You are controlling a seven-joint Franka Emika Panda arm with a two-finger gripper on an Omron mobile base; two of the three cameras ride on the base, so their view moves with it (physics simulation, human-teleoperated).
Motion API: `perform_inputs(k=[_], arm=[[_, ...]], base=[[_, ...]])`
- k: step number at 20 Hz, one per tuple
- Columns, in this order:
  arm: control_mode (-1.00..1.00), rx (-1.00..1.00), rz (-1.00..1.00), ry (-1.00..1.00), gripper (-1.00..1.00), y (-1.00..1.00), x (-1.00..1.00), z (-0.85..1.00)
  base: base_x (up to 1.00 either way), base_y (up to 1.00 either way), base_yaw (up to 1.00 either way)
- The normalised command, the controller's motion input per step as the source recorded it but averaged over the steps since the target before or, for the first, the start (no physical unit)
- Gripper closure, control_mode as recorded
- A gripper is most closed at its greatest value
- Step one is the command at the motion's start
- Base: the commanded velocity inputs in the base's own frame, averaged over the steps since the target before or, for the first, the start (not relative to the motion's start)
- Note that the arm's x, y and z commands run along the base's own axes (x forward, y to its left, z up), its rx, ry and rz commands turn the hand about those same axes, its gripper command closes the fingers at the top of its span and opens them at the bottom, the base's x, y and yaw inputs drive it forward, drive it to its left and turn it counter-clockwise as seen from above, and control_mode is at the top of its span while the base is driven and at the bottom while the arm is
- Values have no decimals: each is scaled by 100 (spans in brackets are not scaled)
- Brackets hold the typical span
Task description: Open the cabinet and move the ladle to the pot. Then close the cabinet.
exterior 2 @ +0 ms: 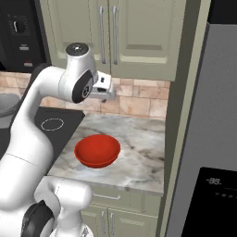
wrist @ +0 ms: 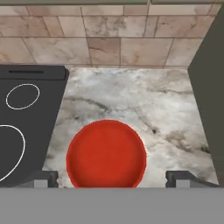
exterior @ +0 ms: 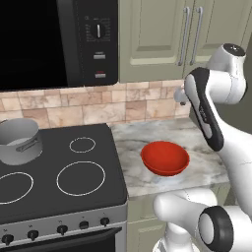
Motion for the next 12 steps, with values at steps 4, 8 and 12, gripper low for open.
perform_inputs(k=[4,8,12], arm=[[-100,-1,-7,-32,-100,-50,0,60],[-100,0,-10,-16,-100,-12,13,50],[-100,0,-10,-14,-100,-15,6,50]], base=[[0,0,0],[0,0,0],[0,0,0]])
